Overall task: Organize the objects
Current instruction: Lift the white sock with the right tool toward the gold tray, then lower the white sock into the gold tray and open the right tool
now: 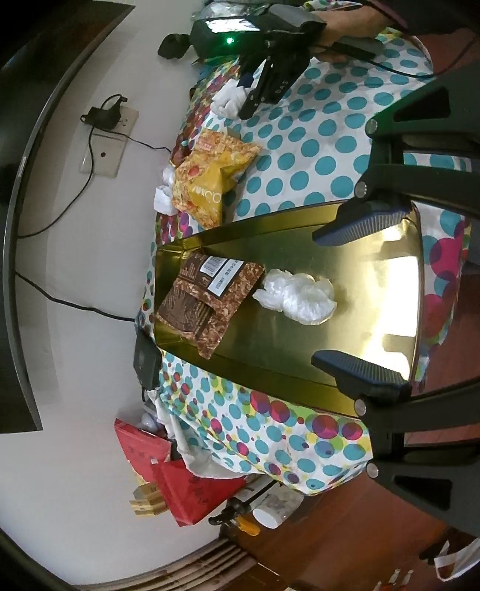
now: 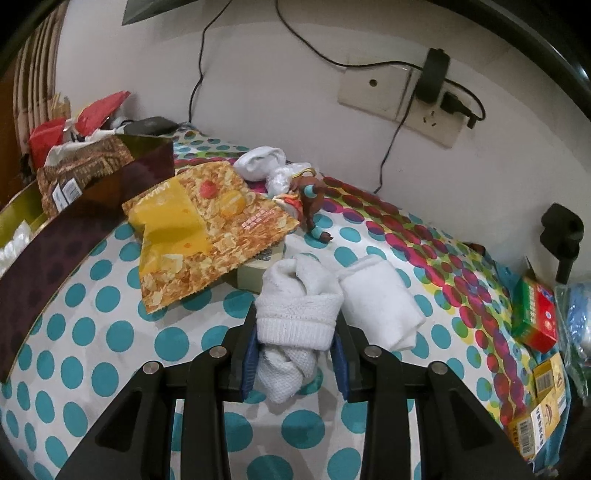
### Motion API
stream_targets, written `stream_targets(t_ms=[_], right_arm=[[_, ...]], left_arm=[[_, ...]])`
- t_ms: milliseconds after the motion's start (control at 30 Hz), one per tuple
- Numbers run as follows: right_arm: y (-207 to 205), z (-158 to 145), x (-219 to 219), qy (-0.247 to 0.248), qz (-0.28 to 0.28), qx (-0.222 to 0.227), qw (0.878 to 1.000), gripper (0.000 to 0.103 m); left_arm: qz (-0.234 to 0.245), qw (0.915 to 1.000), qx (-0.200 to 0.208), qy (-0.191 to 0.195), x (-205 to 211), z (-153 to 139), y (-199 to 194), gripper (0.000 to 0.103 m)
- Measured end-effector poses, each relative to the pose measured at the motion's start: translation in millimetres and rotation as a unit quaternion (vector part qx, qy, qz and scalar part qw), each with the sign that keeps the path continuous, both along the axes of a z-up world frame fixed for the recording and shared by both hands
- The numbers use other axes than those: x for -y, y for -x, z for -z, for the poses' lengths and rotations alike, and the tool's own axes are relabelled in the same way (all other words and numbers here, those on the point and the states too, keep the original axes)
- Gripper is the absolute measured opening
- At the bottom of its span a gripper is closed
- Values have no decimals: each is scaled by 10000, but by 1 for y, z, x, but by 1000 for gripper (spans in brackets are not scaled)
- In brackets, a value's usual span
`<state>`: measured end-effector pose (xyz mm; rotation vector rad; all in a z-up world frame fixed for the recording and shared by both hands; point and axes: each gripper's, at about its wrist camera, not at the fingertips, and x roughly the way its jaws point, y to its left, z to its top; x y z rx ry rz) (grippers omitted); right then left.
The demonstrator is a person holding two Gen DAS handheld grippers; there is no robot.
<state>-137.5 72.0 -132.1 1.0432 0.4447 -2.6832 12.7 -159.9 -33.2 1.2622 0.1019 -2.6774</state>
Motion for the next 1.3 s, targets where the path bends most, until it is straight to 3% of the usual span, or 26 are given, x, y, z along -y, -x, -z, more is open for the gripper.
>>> stream_targets(t_ms=[433,667,867,1000,1300], right_arm=[[-10,-1,15,-151,-149,-29,9998,32],[-20,-43,35,337,-355,-240,9985,32],[-30,-86,71,763,-818,-367,9931,32],[-37,-101,104,782,-1226,-344,9888,33],[-50,-84,176,659,-1937,72,9788,33]], left_arm=[[-3,9996,-154,-228,5,-7,-14,60],[-71,9995,-225,-225,10,-8,-18,60],[-75,9991,-196,-364,13,-7,-22,60],[-127,9991,-314,-262,18,-14,-33,60],[-652,9954,-523,-467,59,-26,-54,60]])
